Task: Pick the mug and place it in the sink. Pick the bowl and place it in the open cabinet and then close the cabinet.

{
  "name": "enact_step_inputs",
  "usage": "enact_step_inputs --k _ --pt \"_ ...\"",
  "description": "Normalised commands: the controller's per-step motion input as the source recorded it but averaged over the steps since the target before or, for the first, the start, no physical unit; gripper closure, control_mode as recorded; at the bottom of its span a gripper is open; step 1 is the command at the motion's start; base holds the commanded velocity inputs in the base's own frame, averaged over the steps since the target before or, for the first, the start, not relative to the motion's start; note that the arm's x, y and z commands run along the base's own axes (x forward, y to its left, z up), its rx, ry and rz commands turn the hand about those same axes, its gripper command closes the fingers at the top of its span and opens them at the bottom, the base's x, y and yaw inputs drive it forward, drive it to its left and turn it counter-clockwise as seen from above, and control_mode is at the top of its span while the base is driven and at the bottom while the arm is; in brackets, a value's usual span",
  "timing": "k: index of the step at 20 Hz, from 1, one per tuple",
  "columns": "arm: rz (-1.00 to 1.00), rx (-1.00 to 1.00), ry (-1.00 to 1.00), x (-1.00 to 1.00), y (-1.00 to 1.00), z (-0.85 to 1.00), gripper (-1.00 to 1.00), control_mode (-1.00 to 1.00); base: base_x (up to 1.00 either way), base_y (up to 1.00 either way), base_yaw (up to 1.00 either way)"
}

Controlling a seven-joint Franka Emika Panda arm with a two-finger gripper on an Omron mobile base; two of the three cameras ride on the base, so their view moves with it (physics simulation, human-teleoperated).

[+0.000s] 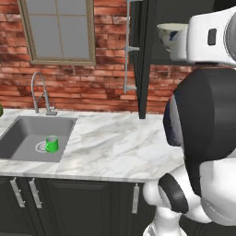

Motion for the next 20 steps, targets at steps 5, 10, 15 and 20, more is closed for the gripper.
enact_step_inputs --k 5,10,15,20 --pt "-0.29 -0.19 0.02 0.05 1.00 -0.32 -1.00 -1.00 0.00 0.00 0.00" --pt "-0.38 -0.22 0.00 0.31 0.95 -0.25 -1.00 -1.00 0.00 0.00 0.00" --pt "-0.16 -0.09 -0.03 0.27 0.36 -0.19 -1.00 -1.00 0.00 0.00 0.00" --pt "-0.03 -0.04 -0.16 0.30 0.15 -0.18 -1.00 -1.00 0.00 0.00 0.00"
